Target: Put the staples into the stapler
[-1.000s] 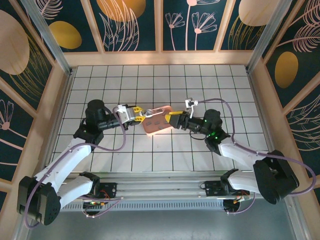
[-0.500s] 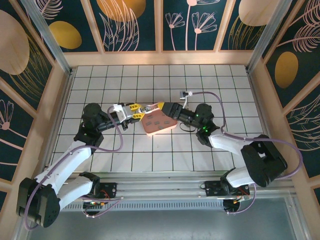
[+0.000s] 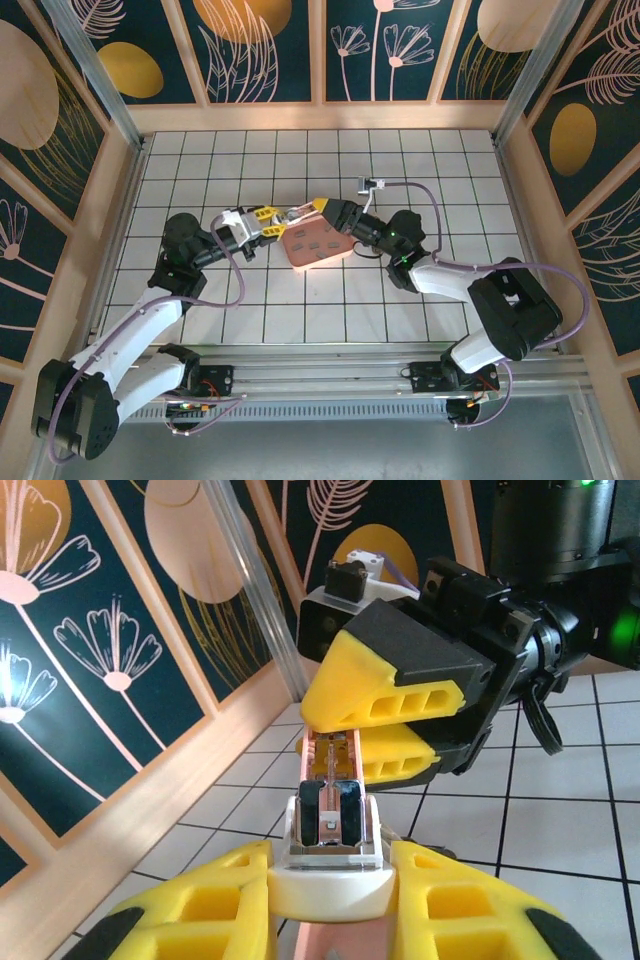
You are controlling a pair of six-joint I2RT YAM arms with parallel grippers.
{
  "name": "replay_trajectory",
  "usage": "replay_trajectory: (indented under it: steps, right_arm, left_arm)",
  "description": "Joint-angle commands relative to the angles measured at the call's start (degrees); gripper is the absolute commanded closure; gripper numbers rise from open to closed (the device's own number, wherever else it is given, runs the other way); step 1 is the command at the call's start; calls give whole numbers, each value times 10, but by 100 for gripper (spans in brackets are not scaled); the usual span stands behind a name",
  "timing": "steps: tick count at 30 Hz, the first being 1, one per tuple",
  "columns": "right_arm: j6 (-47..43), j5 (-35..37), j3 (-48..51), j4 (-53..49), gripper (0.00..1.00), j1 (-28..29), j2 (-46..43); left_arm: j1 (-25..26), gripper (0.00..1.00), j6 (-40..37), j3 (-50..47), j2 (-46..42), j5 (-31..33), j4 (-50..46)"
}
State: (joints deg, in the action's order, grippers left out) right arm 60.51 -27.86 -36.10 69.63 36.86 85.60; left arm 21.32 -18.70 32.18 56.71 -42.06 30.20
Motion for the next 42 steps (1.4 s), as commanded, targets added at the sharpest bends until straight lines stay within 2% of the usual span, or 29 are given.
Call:
replay_trajectory:
  steps: [1,5,8,12,17,22,25,28,31,37,42]
  right_arm:
    - [-47,20,6,4,77,-3,-30]
    - [-140,10,-1,-116,80,-23,-74]
    - [-249,4,-7,-228,83,-37,-112]
    - [-379,-15,-14,-344,85,-52,-158]
    - [-542,-97,-52,-506,86,-88,-177]
    - [-688,-148,-114,-692,88,-133,-163]
    - [-772,-175,-158,-796,89,-169,-145]
    - [-853,-185,-202,-892,92,-205,-126]
    - [-930,-195,-230,-959,92,-240,-114]
    - [-1026,-205,-262,-1034,93,-320,-69]
    - [-1104,-193,-301,-1097,93,-361,4]
  left_arm:
    - [-2,70,12,2,-12,12,12]
    - [-2,54,31,20,-8,30,-32]
    - [-2,49,40,31,-5,33,-58]
    - [-2,47,33,31,-2,25,-69]
    - [-1,47,13,51,21,-5,-111]
    - [0,46,48,57,36,1,-110]
    - [1,46,89,41,36,10,-68]
    - [3,45,137,24,34,53,-25]
    - [2,43,176,22,35,130,-28]
    - [3,38,260,-13,34,281,2]
    - [2,34,313,-30,47,333,4]
